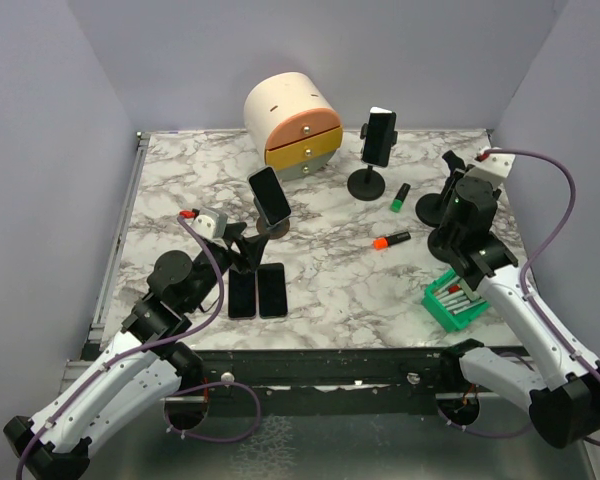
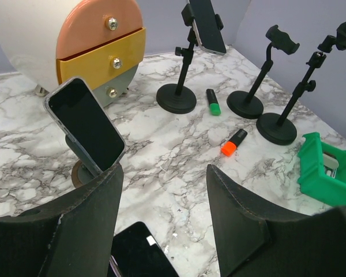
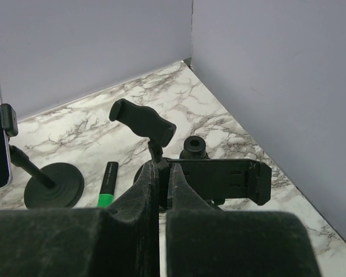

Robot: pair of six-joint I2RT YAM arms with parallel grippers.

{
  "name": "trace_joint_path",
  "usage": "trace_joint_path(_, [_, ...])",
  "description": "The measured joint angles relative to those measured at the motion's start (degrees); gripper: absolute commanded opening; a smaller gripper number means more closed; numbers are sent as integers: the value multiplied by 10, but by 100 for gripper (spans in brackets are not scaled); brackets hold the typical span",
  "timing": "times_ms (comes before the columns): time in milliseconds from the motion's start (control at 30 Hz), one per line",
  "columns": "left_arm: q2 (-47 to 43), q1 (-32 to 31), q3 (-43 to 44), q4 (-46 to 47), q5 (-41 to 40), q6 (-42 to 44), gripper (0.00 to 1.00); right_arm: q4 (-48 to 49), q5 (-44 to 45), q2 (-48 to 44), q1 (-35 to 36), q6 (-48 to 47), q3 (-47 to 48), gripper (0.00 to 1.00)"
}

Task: Remove the phone from the phone stand
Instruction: Place the phone stand at the center of the board.

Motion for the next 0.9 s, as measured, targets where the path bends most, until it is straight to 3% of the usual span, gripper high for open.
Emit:
trace_joint_path(133, [0, 0, 0, 0, 1, 0, 61, 0, 0, 0, 0, 4, 0, 38])
trace_joint_path(367, [0, 0, 0, 0, 1, -2, 61, -16, -5, -11, 0, 21, 4, 67])
trace_joint_path(500, [0, 0, 0, 0, 1, -2, 61, -43, -14, -22, 0, 30, 21, 74])
trace_joint_path(667, [1, 0, 0, 0, 1, -3, 61, -92, -57, -47, 0, 41, 82, 75])
trace_joint_path(900, [12, 0, 0, 0, 0, -4, 61, -121, -267, -55, -1, 68, 183, 75])
